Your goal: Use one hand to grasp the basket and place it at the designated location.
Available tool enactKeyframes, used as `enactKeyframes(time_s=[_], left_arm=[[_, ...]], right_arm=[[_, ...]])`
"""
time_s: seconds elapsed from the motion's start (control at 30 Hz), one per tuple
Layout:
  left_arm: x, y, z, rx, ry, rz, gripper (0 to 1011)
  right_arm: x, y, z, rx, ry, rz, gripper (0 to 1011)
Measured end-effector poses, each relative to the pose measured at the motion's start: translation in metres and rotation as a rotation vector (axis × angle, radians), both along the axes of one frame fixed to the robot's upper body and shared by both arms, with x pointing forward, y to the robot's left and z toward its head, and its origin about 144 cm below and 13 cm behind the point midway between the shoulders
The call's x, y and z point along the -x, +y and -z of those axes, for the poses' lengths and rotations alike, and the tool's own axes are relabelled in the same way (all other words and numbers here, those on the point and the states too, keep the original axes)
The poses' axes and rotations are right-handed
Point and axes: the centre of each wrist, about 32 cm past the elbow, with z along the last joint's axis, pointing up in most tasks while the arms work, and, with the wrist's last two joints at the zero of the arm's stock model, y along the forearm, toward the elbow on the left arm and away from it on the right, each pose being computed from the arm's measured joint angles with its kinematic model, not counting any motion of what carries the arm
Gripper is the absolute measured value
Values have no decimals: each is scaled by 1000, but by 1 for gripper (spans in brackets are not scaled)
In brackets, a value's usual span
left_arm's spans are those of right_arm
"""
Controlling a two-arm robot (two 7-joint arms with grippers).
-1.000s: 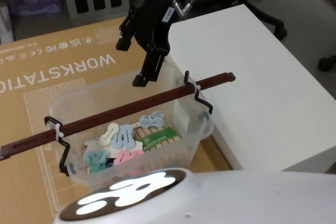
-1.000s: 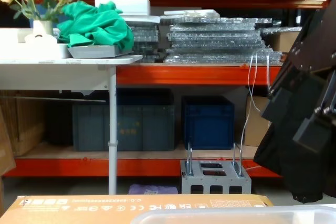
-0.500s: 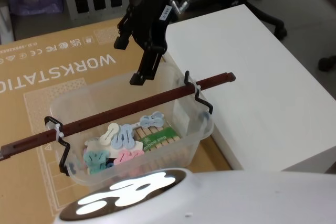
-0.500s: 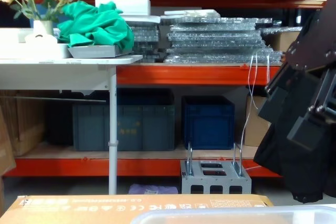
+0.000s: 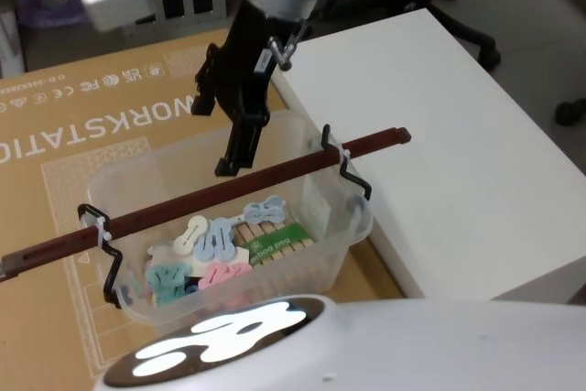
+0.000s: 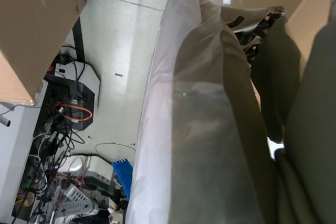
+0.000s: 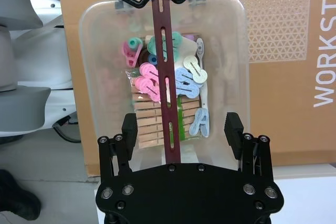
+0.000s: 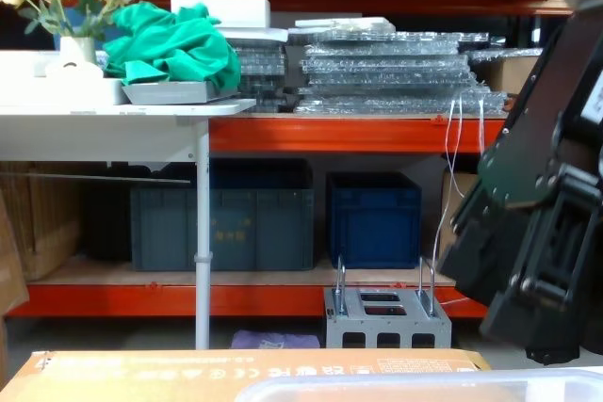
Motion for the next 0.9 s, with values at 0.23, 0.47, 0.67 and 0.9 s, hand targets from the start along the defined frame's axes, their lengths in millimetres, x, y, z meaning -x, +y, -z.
enactKeyframes(time_s=[0.23, 0.47, 0.67, 0.9], left_arm=[[0, 0, 0, 0, 0, 0, 0], [0, 0, 0, 0, 0, 0, 0], [0, 0, 0, 0, 0, 0, 0], [0, 0, 0, 0, 0, 0, 0]], right_arm=[[-3, 20, 24, 66, 13, 6, 1000], [-3, 34, 44, 127, 18, 6, 1000], [-1, 42, 58, 166, 16, 2, 1000], [-1, 50, 76, 209, 14, 8, 1000]])
